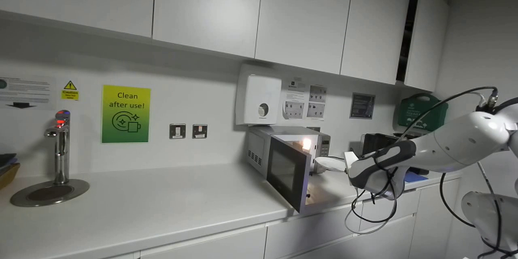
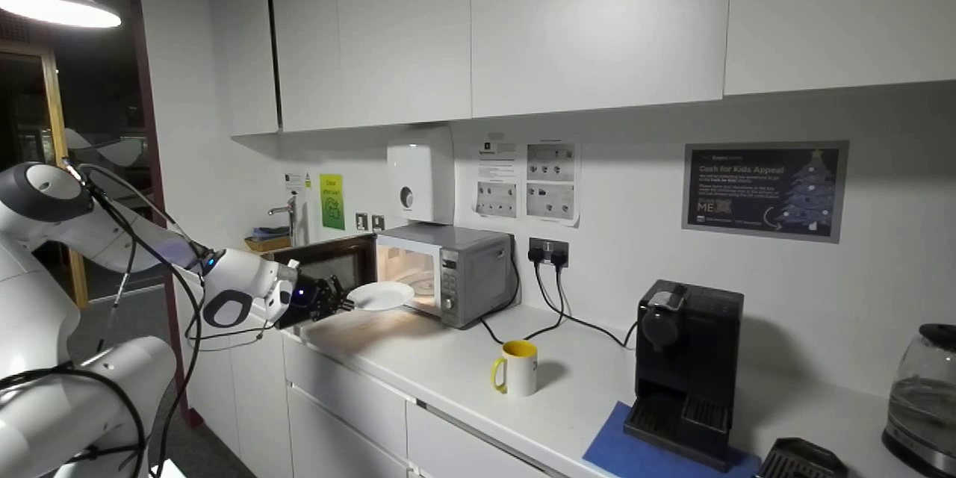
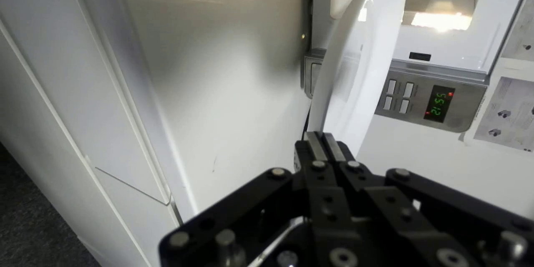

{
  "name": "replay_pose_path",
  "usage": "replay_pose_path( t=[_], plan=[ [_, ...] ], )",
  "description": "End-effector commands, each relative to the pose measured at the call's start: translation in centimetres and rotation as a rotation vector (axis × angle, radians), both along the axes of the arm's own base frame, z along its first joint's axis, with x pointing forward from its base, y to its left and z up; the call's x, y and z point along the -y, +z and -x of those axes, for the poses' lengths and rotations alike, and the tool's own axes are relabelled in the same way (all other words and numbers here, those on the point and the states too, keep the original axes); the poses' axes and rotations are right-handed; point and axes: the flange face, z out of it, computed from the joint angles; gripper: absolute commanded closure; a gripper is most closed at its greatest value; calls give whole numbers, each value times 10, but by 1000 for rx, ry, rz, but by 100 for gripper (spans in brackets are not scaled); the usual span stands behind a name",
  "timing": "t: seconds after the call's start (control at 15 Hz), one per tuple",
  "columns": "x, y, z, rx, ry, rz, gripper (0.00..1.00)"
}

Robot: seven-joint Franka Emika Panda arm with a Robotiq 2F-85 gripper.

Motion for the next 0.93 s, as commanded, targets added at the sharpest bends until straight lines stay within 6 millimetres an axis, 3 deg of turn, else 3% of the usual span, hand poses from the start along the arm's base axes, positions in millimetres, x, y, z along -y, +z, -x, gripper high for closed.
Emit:
replay_pose_path(
  t=[0.0, 0.73, 0.87],
  plan=[
    [25, 0, 9, 8, -64, 3, 99],
    [94, -13, 39, -25, -235, 7, 99],
    [103, -13, 36, -34, -256, 14, 99]
  ],
)
